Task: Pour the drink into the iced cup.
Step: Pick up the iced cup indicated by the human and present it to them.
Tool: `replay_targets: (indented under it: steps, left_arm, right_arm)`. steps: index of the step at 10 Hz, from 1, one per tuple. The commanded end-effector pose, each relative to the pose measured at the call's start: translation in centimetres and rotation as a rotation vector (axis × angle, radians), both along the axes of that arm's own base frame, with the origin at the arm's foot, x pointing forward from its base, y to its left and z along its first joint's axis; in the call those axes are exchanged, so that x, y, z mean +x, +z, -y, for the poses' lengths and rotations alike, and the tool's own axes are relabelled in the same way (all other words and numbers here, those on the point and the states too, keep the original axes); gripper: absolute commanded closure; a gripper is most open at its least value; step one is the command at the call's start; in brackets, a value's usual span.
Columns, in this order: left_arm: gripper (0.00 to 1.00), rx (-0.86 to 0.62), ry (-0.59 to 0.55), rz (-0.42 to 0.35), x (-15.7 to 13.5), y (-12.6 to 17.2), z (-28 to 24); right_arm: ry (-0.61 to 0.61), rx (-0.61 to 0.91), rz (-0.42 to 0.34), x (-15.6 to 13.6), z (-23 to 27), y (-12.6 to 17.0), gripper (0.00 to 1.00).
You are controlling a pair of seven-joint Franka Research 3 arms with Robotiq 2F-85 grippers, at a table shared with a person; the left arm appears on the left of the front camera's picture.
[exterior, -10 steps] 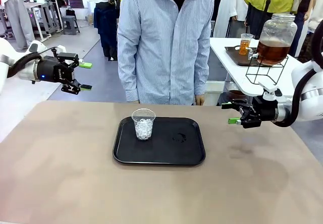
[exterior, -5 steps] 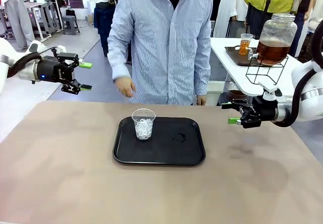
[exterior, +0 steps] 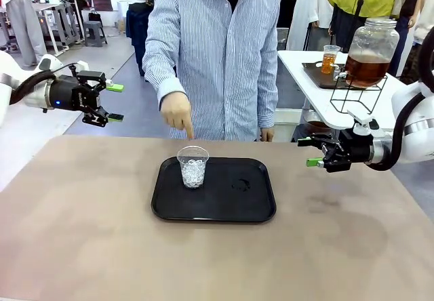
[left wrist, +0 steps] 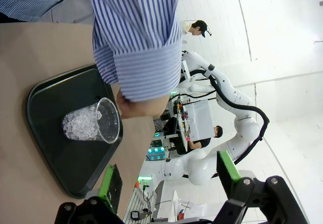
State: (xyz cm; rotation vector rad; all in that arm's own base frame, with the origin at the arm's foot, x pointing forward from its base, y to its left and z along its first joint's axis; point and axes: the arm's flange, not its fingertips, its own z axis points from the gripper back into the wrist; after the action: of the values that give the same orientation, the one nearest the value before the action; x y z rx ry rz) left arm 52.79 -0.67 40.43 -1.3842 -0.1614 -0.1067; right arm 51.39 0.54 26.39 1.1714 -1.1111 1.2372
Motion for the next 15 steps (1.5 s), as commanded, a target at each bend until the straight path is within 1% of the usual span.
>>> replay_targets:
  steps: [1,12,14,15]
  left_arm:
    - [0.00,0.002,0.002,0.007,-0.11,0.10,0.00]
    - [0.00,0.000,0.000,0.000,0.00,0.00,0.00]
    - [0.00,0.023,-0.072,0.254,-0.04,0.20,0.04]
    - [0.00,0.051,-0.090,0.381,-0.23,-0.03,0.04]
  right_arm:
    - [0.006,0.004,0.006,0.14,-0.12,0.29,0.00]
    - [0.006,0.004,0.006,0.14,-0.12,0.29,0.00]
    - [0.006,0.004,0.006,0.14,-0.12,0.29,0.00]
    - [0.006,0.004,0.006,0.14,-0.12,0.29,0.00]
